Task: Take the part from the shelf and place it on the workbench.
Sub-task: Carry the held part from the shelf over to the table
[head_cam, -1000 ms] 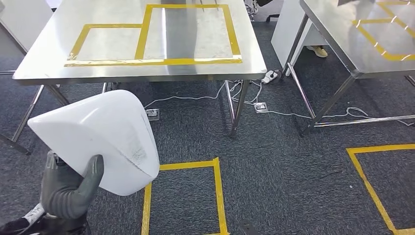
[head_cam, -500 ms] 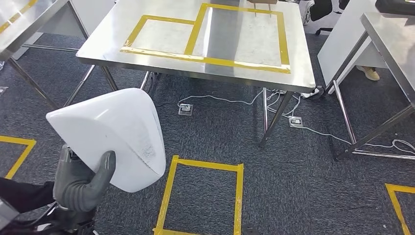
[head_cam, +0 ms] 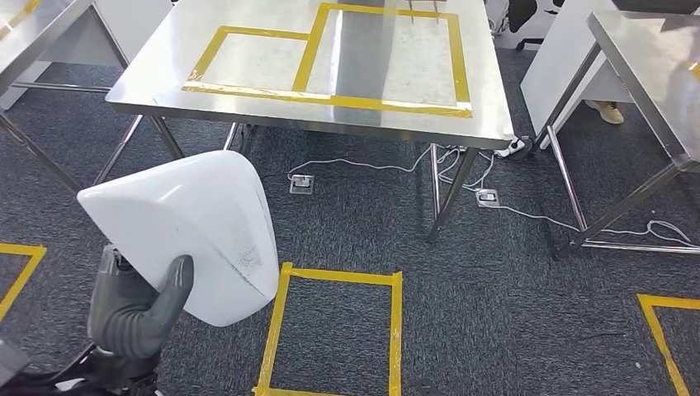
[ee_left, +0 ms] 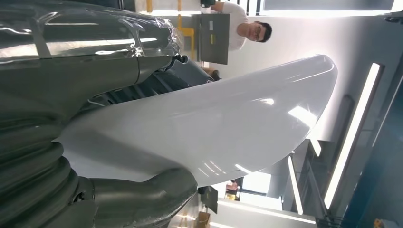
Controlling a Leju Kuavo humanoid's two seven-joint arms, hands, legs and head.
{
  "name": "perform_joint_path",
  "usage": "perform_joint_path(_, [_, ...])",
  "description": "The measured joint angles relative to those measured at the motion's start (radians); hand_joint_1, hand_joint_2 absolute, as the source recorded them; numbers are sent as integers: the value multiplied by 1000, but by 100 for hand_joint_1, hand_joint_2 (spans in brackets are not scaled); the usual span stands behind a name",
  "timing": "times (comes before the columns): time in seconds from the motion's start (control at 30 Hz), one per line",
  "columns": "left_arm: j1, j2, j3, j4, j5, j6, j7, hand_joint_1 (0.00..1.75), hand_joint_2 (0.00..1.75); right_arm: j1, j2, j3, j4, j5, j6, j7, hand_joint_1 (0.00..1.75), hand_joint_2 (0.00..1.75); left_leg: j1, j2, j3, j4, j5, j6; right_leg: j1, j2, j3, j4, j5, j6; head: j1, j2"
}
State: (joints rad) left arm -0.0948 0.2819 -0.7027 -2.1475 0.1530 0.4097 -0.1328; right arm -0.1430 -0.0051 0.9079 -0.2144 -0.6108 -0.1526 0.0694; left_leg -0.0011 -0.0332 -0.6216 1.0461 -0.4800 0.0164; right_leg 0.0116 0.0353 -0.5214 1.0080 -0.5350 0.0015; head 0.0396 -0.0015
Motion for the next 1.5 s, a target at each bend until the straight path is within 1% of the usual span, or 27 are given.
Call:
perform_joint_path(0.23, [0, 2, 0, 0, -8, 3, 37, 175, 175, 7, 2, 0, 0, 0, 21, -5, 0, 175, 0, 0, -1, 0, -1, 1, 0, 0, 1, -4, 0, 0, 2, 0])
perform_joint_path(0.37, [1, 6, 0, 0, -12, 12, 66, 175, 175, 16, 4, 0, 0, 2, 20, 7, 0, 175, 0, 0, -1, -1, -2, 1, 0, 0, 2, -5, 0, 0, 2, 0])
perform_joint_path(0.53, [0, 14, -1, -1, -14, 8, 85, 175, 175, 21, -10, 0, 1, -15, 12, 14, 0, 175, -1, 0, -1, -1, -2, 2, -1, 1, 2, -6, 0, 0, 2, 0])
perform_joint_path(0.6, [-2, 14, -2, 1, 0, -4, 74, 175, 175, 21, -19, 0, 1, -24, 10, 16, 0, 175, -1, 0, -1, 0, -2, 2, -1, 1, 2, -6, 0, 0, 2, 0])
perform_joint_path(0.83, [-4, -4, -5, 22, 28, -32, -11, 175, 175, 20, -62, 0, 1, -39, -1, 56, 0, 175, -1, -1, -1, 0, -2, 3, -1, 1, 3, -8, 1, 1, 2, 0])
perform_joint_path(0.93, [-19, -9, -6, 25, 0, -44, -17, 175, 175, 20, -78, 0, 1, -51, -3, 77, 0, 175, -1, -3, -1, 0, -2, 3, -1, 0, 3, -8, 0, 1, 2, 0])
perform_joint_path(1.1, [-47, -12, -6, 19, -19, -50, -7, 175, 175, 20, -93, 0, 1, -59, -7, 79, 0, 175, -1, -3, -1, 0, -2, 3, -1, 0, 4, -8, 0, 2, 2, 0])
perform_joint_path(1.2, [-55, -13, -6, 19, -20, -54, -6, 175, 175, 20, -95, 0, 1, -59, -8, 69, 0, 175, -1, -3, -1, 0, -2, 3, -1, 0, 4, -8, 0, 2, 2, 0])
perform_joint_path(1.37, [-60, -20, -6, 19, -20, -62, -10, 175, 175, 20, -97, 0, 0, -58, -19, 16, 0, 175, -1, -3, -1, 0, -2, 3, -1, 0, 4, -8, 0, 2, 2, 0])
perform_joint_path(1.5, [-62, -23, -7, 20, -18, -62, -13, 175, 175, 20, -97, 0, 0, -52, -20, 5, 0, 175, -1, -3, -1, 0, -3, 3, -1, 0, 4, -8, 0, 2, 2, 0])
